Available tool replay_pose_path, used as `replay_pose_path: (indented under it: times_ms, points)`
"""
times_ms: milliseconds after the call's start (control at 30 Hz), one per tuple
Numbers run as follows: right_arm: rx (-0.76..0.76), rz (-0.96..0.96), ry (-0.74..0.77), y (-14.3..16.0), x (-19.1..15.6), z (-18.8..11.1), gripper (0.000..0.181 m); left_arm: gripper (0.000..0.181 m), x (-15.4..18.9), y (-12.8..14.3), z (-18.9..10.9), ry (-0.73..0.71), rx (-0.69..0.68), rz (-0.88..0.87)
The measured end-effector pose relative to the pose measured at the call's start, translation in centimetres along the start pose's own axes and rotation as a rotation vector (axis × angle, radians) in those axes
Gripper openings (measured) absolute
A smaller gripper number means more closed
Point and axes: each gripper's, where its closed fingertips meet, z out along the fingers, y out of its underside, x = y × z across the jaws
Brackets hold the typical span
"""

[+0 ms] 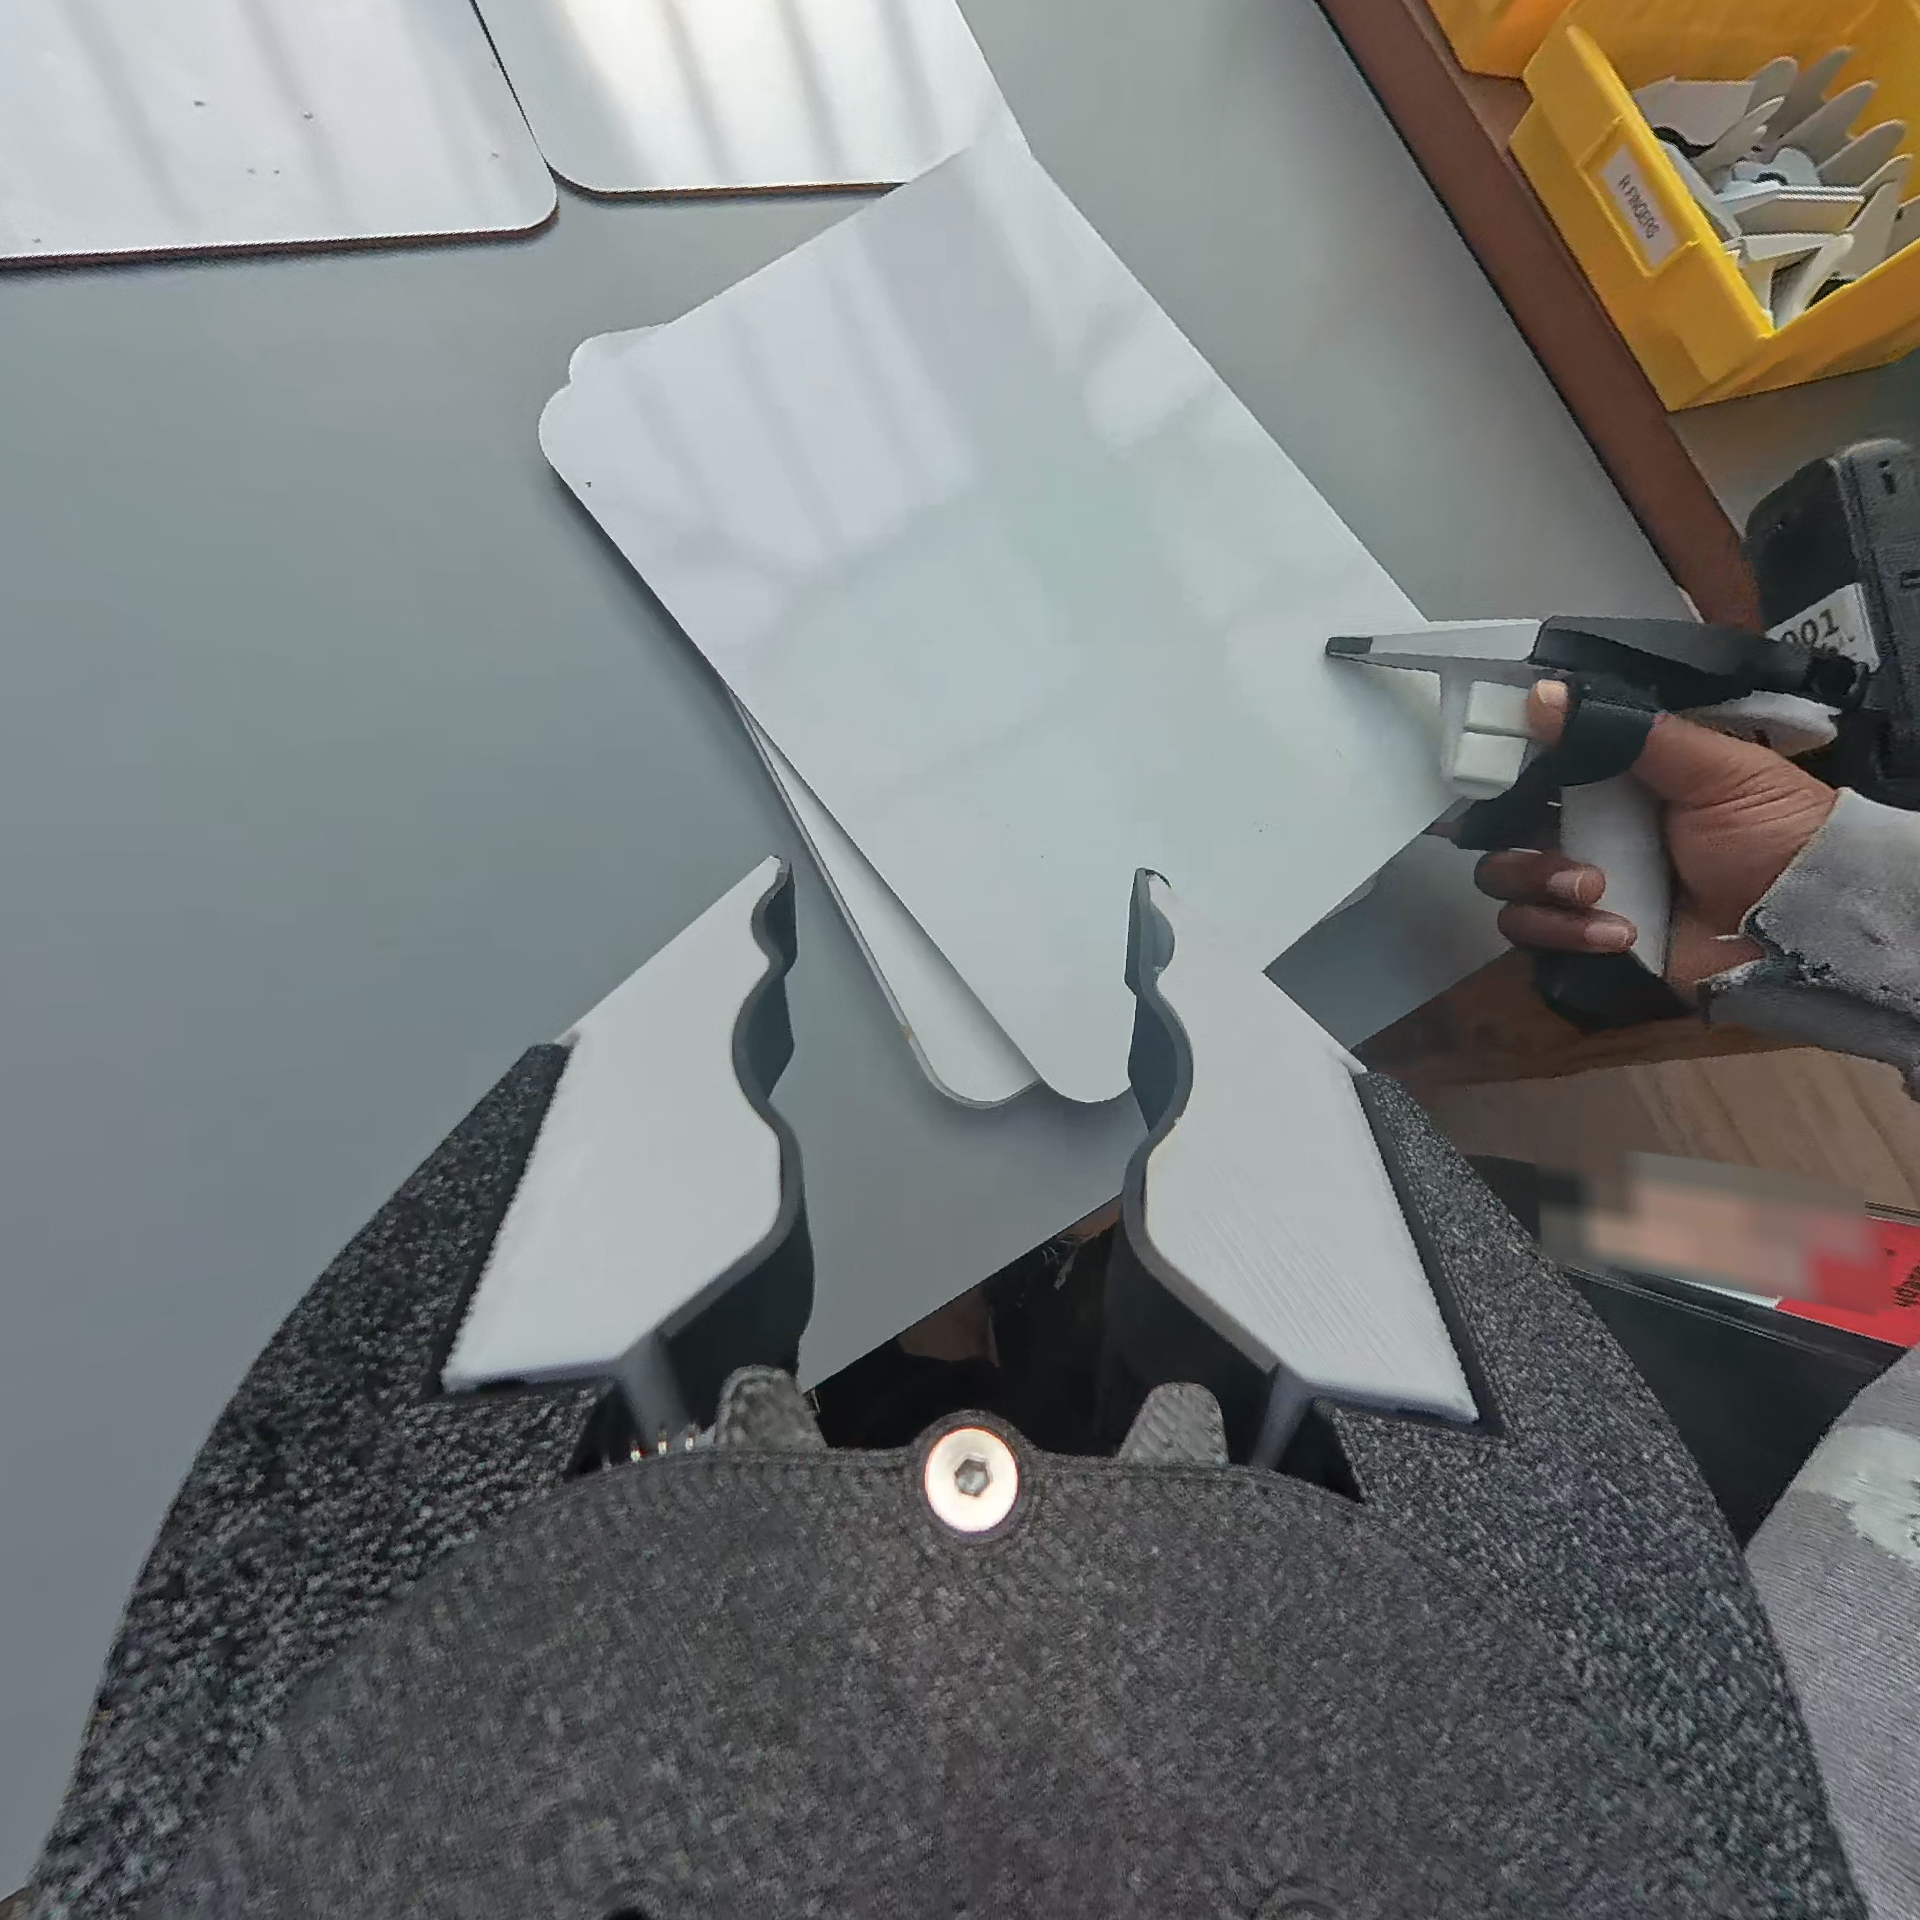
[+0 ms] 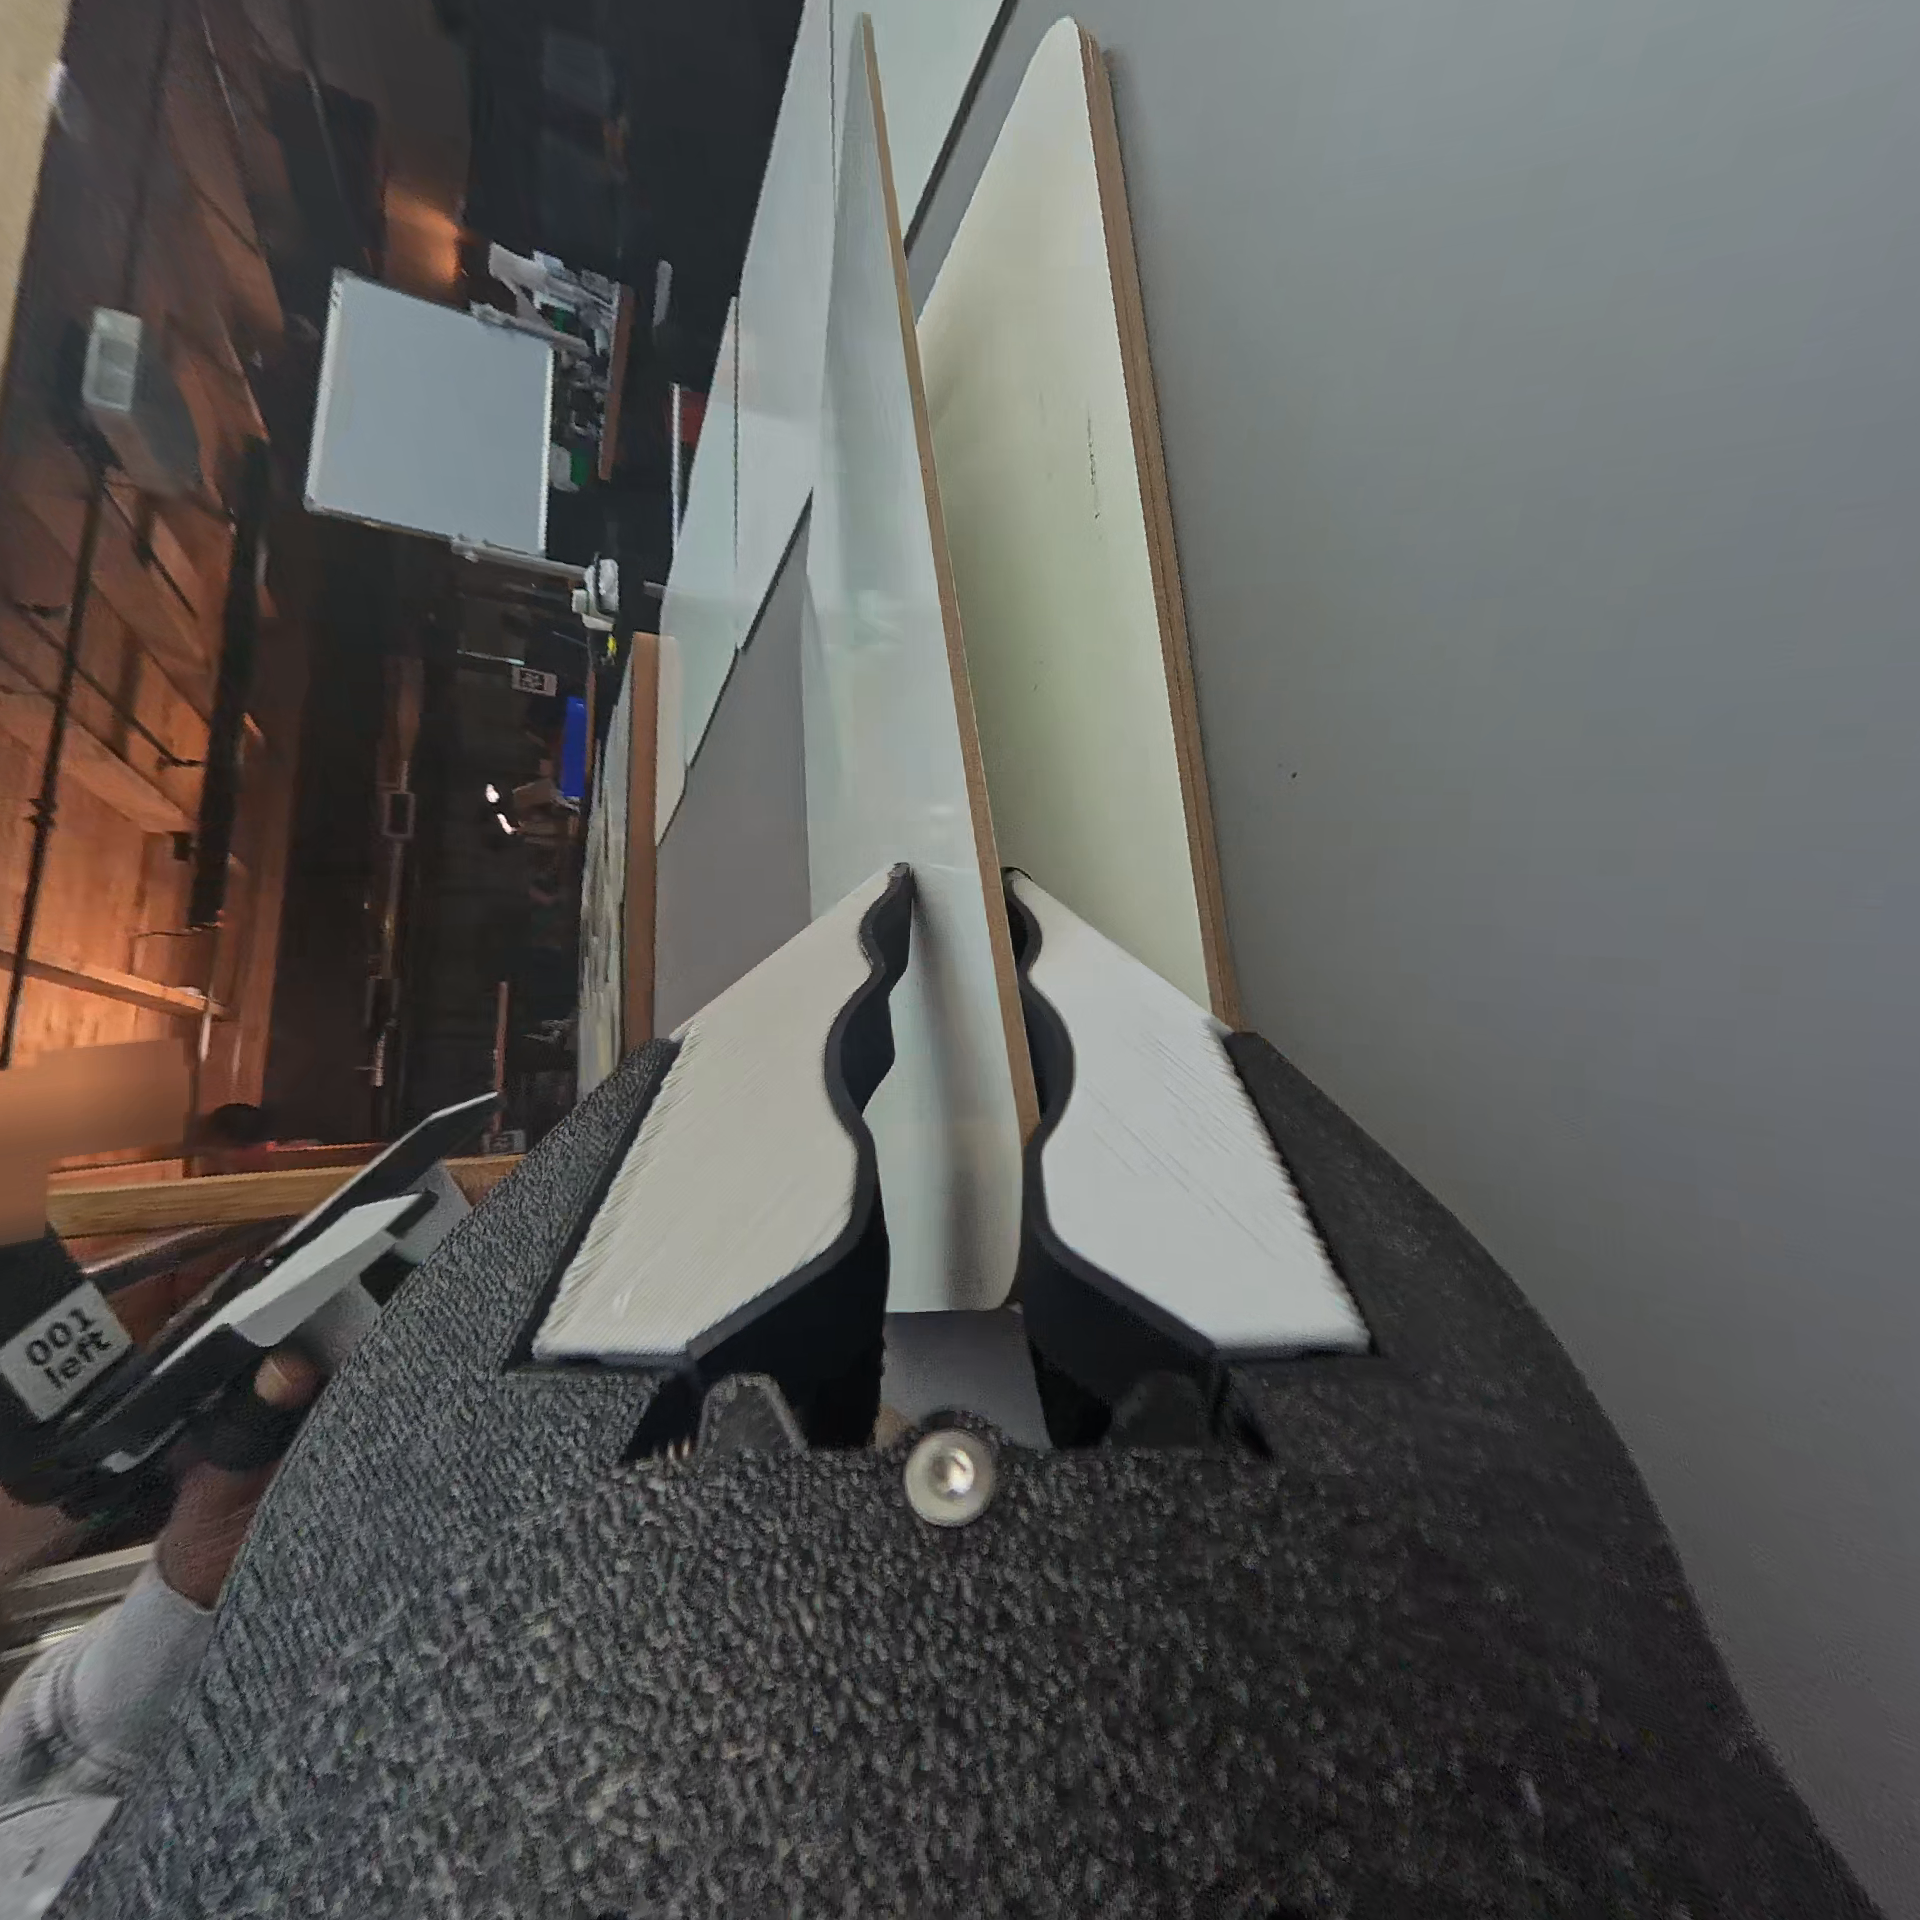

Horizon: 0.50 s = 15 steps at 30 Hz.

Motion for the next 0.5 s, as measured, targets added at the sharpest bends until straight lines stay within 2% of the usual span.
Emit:
replay_pose_path:
  times_ms: [100,333,500]
  points:
    - [-0.083,-0.176,0.146,0.7,1.2,-0.5,0.033,0.064,-0.4,0.0,0.1,0.001,-0.002,0.001]
    - [-0.187,-0.653,0.499,-0.4,3.6,-1.9,0.081,0.064,-1.4,0.6,1.4,0.006,-0.023,-0.031]
    - [-0.307,-0.784,0.523,-0.2,3.2,-1.7,0.098,0.064,-2.6,1.6,3.6,0.000,-0.061,-0.077]
